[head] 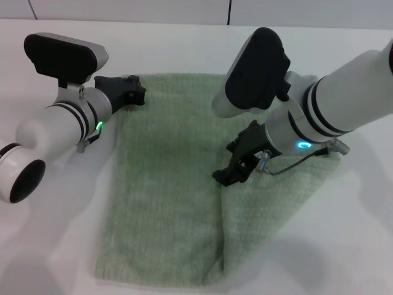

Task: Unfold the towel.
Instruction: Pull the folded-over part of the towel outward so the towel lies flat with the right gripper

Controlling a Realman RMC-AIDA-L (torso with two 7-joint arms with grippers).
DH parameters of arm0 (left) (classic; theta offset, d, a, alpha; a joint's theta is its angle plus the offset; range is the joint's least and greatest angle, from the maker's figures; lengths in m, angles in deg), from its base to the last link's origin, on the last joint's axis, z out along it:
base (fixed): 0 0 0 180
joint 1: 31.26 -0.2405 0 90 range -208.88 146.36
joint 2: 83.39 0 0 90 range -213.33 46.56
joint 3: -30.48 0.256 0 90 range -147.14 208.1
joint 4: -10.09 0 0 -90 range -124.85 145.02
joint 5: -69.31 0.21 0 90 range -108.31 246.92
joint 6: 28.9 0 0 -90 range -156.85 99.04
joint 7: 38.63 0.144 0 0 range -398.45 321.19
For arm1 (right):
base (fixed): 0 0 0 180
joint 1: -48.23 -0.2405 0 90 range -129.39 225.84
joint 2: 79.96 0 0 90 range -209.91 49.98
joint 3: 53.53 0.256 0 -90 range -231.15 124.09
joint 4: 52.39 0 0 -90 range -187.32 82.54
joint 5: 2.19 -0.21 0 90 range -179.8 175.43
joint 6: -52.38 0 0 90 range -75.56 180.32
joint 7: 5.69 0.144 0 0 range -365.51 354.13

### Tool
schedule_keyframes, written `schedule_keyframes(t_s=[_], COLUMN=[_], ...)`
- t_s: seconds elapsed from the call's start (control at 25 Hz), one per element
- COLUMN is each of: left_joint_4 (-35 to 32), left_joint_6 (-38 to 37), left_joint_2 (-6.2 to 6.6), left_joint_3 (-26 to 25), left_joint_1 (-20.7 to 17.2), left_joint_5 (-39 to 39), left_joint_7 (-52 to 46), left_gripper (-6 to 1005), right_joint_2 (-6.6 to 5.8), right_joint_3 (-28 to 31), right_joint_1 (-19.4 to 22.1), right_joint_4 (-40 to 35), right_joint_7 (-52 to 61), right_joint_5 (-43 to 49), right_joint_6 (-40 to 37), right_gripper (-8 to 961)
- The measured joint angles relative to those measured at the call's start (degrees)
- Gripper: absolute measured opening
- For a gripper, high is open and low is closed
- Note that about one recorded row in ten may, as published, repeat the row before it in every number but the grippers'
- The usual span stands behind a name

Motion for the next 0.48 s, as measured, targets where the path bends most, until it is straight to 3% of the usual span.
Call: schedule_keyframes(t_s=[0.48], left_joint_4=[0.0], left_joint_6=[0.03], left_joint_2=[0.0], left_joint_3=[-0.01], left_joint_1=[0.0], left_joint_5=[0.0], left_joint_7=[0.0], left_gripper=[-1], right_joint_2=[-0.03], right_joint_3=[0.24], right_joint_1=[-0.99], right_joint_4=[1.46], right_joint_7=[0.79], right_joint_5=[-0.11], right_joint_6=[0.26], right_gripper=[630])
